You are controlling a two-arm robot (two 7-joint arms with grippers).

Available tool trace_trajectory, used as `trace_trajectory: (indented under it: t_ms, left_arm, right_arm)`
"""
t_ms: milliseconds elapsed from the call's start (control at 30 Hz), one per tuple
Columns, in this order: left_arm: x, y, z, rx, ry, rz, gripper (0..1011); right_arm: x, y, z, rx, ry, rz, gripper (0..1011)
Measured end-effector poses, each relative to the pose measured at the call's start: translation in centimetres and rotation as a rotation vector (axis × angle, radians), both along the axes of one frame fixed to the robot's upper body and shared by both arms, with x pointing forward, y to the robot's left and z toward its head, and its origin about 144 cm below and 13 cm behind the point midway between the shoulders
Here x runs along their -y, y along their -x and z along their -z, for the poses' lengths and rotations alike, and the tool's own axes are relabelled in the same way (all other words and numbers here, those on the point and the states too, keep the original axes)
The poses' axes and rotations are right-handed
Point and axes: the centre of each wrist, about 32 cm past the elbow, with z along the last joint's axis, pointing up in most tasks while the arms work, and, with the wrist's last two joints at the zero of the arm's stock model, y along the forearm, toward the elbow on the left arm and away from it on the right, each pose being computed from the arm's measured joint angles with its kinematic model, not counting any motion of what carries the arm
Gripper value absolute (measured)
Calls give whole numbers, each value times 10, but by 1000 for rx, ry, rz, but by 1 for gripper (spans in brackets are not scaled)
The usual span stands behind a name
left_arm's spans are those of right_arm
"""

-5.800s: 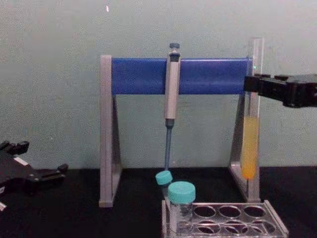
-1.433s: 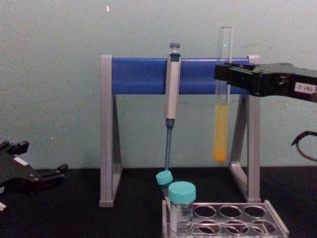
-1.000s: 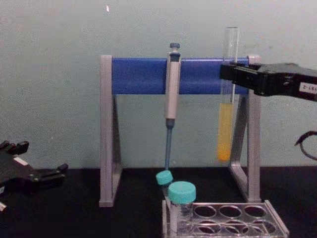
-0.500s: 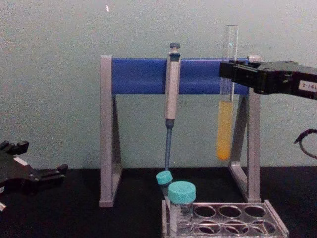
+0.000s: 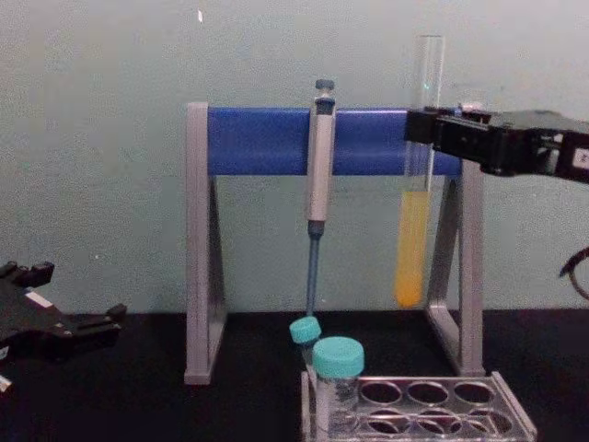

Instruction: Pick up the test tube from the test tube rack, shake it, then place it back into the test tube rack.

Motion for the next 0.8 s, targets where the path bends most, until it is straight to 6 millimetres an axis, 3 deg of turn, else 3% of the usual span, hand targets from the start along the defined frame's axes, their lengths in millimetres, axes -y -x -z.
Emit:
trace_trajectory:
  t_ms: [467,800]
  left_arm:
    - [0,0,0,0,0,0,1001]
    - [0,0,0,0,0,0,1001]
  right_arm:
    - [-2,23,25,-25,-3,-82,221]
    - [-1,24,39,-26,13,-93,221]
